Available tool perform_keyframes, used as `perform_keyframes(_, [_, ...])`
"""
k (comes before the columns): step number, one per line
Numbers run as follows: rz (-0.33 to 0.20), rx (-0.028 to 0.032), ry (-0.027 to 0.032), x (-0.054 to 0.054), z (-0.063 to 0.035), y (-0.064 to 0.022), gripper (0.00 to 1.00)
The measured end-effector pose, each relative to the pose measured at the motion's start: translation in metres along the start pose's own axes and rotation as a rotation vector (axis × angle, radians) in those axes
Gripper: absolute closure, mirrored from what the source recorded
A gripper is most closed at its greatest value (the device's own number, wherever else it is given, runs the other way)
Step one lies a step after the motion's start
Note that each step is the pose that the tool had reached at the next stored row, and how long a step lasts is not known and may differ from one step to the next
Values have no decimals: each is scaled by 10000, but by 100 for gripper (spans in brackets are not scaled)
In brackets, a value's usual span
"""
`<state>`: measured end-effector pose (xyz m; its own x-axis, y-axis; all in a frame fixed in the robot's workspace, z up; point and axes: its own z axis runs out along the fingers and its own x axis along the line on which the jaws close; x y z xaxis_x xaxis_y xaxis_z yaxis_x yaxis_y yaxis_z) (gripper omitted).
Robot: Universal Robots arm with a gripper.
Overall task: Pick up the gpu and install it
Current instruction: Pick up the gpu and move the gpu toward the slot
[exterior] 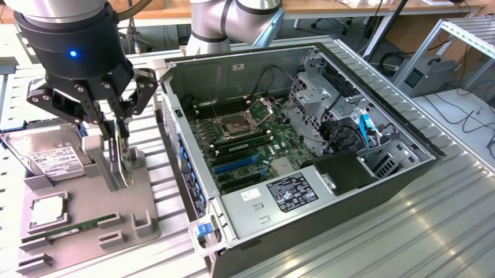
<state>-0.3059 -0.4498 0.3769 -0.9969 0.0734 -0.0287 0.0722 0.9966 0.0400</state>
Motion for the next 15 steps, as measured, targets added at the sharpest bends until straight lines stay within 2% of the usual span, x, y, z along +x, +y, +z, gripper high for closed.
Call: perform_keyframes(15, [0,0,0,-1,-46,2,73])
